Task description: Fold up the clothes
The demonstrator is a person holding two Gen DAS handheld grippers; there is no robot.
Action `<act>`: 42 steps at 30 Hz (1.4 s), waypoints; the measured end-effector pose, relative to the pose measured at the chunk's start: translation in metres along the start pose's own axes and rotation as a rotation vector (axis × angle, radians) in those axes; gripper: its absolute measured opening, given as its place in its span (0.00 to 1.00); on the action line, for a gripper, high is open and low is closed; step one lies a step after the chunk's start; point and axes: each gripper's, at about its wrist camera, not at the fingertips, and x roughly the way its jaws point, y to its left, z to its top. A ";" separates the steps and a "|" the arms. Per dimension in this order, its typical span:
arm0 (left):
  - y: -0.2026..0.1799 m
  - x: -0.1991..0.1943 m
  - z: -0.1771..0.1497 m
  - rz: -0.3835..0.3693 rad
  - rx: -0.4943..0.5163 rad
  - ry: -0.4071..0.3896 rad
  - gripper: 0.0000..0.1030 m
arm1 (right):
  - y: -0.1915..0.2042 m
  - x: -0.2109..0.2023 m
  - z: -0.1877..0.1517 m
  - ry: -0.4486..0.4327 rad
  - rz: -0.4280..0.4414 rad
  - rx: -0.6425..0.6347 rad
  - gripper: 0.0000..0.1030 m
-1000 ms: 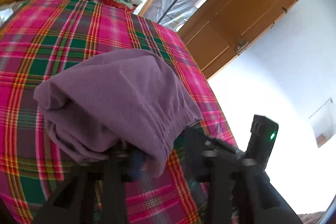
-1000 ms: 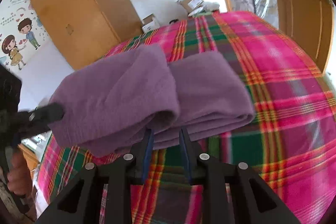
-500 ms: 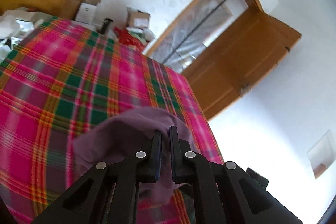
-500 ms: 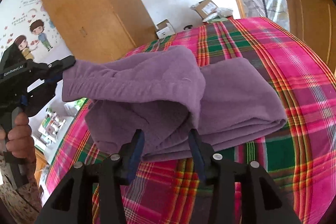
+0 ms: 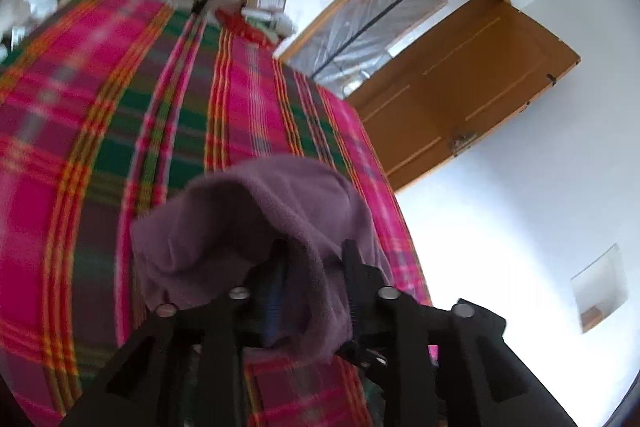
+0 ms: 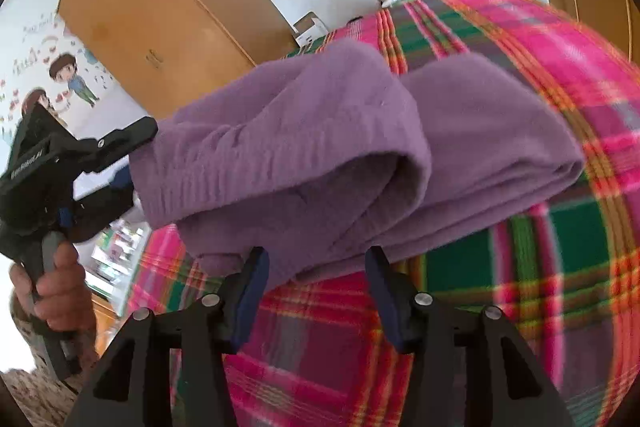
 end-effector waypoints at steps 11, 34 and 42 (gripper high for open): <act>-0.010 0.013 0.007 -0.027 -0.012 0.006 0.04 | -0.001 0.011 0.005 0.014 0.145 0.088 0.53; 0.019 -0.042 0.046 -0.005 -0.066 -0.253 0.04 | 0.079 -0.046 0.057 -0.229 -0.286 -0.417 0.22; 0.043 -0.070 0.058 0.032 -0.103 -0.368 0.04 | 0.123 -0.031 0.094 -0.335 -0.325 -0.549 0.22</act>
